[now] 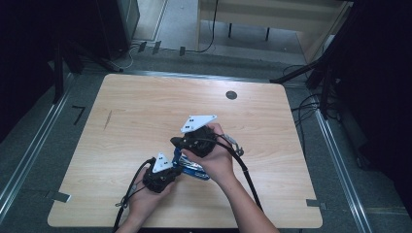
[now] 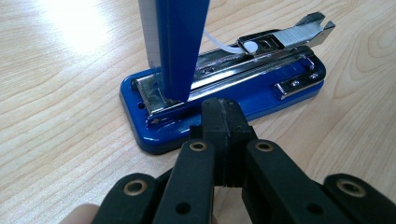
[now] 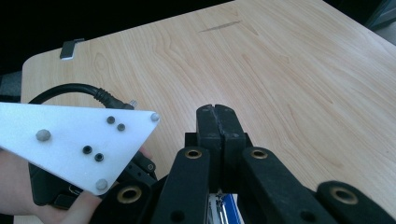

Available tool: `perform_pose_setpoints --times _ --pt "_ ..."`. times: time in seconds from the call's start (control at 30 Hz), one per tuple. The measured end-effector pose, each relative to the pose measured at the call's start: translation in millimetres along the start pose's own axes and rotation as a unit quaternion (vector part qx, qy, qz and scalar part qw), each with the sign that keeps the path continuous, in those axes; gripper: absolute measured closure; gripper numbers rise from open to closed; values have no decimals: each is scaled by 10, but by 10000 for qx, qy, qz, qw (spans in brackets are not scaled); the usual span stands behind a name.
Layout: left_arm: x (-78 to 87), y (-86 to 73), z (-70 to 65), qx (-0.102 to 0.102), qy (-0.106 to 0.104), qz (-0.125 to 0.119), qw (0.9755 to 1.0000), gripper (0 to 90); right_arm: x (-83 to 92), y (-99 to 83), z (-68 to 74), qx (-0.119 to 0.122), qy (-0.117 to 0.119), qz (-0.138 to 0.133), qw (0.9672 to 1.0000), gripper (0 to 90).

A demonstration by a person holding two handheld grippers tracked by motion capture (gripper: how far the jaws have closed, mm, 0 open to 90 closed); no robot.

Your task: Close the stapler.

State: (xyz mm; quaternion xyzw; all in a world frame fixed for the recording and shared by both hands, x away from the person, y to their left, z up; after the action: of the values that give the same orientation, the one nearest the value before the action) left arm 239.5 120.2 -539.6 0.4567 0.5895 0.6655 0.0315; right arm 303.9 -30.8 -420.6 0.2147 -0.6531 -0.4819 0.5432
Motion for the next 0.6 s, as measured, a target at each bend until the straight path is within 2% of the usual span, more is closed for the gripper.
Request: perform_pose_setpoints --times 0.27,0.6 --pt "-1 -1 0 31 9 -19 10000 900 63 -69 6 29 -35 -71 10000 900" --pt "2 -1 2 24 0 -12 10000 900 213 -344 -37 -186 -159 -97 9997 900"
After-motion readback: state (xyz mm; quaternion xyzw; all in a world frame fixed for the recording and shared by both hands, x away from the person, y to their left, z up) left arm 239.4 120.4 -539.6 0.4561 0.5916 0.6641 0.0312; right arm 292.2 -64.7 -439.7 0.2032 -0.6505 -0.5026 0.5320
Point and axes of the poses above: each handheld gripper's, and its own axes: x roughly backward along the jaws, y roughly out of its top, z roughly to its left, the point moved 1 cm from there along -x, roughly forward along the jaws, and after that the axes turned 5 degrees about -z, right-handed, at the moved point
